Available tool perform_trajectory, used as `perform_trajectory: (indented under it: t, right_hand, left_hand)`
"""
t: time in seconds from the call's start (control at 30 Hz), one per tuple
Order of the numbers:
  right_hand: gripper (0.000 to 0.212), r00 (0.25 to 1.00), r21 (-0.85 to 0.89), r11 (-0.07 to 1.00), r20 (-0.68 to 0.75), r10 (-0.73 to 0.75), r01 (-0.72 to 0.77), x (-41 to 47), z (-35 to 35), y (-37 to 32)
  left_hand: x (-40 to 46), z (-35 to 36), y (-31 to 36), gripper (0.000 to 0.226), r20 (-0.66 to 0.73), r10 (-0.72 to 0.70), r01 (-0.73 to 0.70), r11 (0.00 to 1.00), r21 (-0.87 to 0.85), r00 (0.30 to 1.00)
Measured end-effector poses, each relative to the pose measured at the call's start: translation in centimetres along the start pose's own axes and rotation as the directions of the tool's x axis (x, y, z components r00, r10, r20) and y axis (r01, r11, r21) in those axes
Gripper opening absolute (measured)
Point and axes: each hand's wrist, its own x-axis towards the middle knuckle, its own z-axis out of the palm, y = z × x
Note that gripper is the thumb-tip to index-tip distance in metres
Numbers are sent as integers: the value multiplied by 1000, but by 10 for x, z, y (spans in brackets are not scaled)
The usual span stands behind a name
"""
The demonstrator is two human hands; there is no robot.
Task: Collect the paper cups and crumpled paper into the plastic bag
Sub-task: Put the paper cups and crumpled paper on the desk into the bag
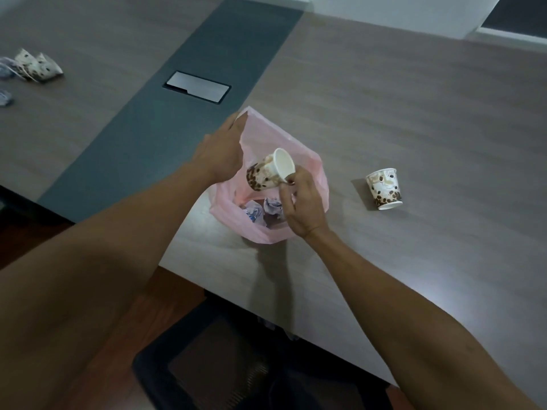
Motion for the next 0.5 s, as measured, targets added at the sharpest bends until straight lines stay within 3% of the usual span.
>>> perform_trajectory:
  t: [0.07,0.17,0.3,0.37,0.43,0.5]
  right_hand:
    - [21,996,-93,996,90,2,6,0,15,3]
    - [40,973,-369,926,175,147,-74,4,16,4]
    - [26,997,-384,920,-61,54,-74,15,-25,14]
    - [20,977,-433,888,-202,70,-153,26,-50,31]
    - [32,950,-524,794,-214,226,-307,38,-74,50]
    - [47,879,-639,641,-124,460,-426,43,-90,65]
  left_hand:
    - [-1,1,2,73,-5,-4,4,1000,-10,1000]
    - [-4,2,6,71,-13,3,-3,1000,-9,1000]
    - [-5,5,3,69,-9,16,-16,1000,-22,1000]
    - [-5,7,1,68,-18,27,-28,999,-30,999]
    - [-6,9,2,66,-23,33,-33,999,-34,999]
    - [-8,11,3,66,-33,42,-43,999,-27,999]
